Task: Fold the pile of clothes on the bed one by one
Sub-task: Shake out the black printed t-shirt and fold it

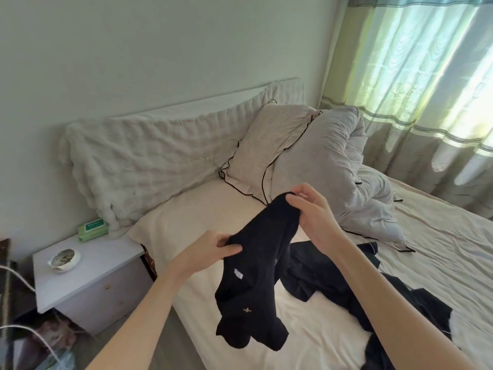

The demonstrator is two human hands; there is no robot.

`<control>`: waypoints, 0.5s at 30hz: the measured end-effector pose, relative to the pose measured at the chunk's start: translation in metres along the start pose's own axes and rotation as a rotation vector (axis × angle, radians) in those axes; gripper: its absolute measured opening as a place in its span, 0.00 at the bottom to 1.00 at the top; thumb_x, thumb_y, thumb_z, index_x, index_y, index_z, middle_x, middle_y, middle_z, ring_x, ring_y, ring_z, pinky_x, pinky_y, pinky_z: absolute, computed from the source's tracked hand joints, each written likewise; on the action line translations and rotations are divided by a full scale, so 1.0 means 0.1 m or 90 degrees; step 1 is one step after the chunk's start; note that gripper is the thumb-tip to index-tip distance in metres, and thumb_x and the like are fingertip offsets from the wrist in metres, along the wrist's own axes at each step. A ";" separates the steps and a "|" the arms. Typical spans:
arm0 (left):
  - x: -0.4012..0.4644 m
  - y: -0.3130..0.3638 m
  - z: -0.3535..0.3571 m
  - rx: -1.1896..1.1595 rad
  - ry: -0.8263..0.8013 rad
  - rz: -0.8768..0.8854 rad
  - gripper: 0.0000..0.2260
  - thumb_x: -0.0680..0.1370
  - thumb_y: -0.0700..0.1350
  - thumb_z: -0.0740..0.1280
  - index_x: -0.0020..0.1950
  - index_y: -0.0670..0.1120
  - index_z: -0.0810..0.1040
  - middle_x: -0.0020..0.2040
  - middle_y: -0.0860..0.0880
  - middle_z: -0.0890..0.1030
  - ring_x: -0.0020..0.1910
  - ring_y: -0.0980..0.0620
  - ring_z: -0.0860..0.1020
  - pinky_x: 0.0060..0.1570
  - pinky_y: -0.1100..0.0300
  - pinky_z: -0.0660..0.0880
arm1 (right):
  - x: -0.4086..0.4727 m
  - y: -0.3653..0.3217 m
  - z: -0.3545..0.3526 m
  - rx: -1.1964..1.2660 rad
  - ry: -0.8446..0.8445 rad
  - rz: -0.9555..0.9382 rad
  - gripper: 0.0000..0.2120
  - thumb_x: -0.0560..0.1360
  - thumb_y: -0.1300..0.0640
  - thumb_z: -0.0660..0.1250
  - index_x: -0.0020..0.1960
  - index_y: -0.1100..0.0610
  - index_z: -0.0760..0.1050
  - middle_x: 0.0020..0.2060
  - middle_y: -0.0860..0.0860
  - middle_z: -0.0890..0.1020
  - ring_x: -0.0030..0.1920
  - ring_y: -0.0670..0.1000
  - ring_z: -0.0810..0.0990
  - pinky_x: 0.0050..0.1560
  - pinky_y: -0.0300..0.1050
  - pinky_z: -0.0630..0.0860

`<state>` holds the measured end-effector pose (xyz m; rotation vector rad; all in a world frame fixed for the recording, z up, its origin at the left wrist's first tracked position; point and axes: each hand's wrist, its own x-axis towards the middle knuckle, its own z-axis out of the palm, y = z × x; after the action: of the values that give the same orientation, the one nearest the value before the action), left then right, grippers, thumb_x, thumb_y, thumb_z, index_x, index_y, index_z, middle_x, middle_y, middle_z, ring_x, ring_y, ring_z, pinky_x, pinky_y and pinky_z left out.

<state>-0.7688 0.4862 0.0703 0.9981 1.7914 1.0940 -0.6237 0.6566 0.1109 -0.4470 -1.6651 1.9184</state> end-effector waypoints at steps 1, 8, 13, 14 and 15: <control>-0.01 0.00 -0.02 -0.007 0.033 0.013 0.07 0.79 0.39 0.63 0.52 0.47 0.79 0.43 0.57 0.84 0.47 0.58 0.82 0.44 0.69 0.75 | 0.02 0.00 -0.05 -0.019 0.013 0.003 0.08 0.77 0.66 0.62 0.41 0.57 0.72 0.32 0.48 0.80 0.35 0.47 0.79 0.36 0.38 0.75; 0.05 0.43 0.01 0.177 0.165 0.142 0.07 0.76 0.43 0.67 0.42 0.55 0.78 0.39 0.53 0.82 0.40 0.59 0.80 0.42 0.65 0.76 | -0.14 0.28 0.01 -0.576 -0.136 0.032 0.20 0.67 0.33 0.66 0.54 0.41 0.74 0.43 0.42 0.78 0.44 0.43 0.77 0.49 0.42 0.75; 0.11 0.51 0.11 0.221 0.187 0.127 0.02 0.73 0.44 0.71 0.41 0.51 0.80 0.35 0.58 0.80 0.35 0.64 0.77 0.35 0.75 0.70 | -0.27 0.42 0.17 -0.563 -0.044 -0.102 0.10 0.72 0.44 0.68 0.49 0.48 0.79 0.42 0.42 0.80 0.44 0.42 0.77 0.47 0.42 0.75; 0.10 0.49 0.11 0.222 0.160 0.126 0.02 0.73 0.45 0.71 0.41 0.51 0.80 0.36 0.57 0.80 0.35 0.63 0.77 0.36 0.74 0.70 | -0.26 0.42 0.16 -0.517 -0.021 -0.108 0.03 0.74 0.53 0.68 0.47 0.49 0.80 0.40 0.43 0.81 0.43 0.42 0.78 0.47 0.41 0.75; 0.09 0.47 0.11 0.223 0.124 0.119 0.02 0.73 0.46 0.72 0.42 0.52 0.80 0.37 0.56 0.81 0.37 0.61 0.79 0.39 0.72 0.72 | -0.27 0.40 0.14 -0.466 -0.009 -0.102 0.07 0.75 0.60 0.67 0.46 0.49 0.80 0.39 0.42 0.82 0.42 0.41 0.79 0.47 0.38 0.76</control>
<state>-0.7527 0.5126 0.1080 1.3274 2.1309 1.0373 -0.6183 0.6259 0.0716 -0.5462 -2.3080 1.1505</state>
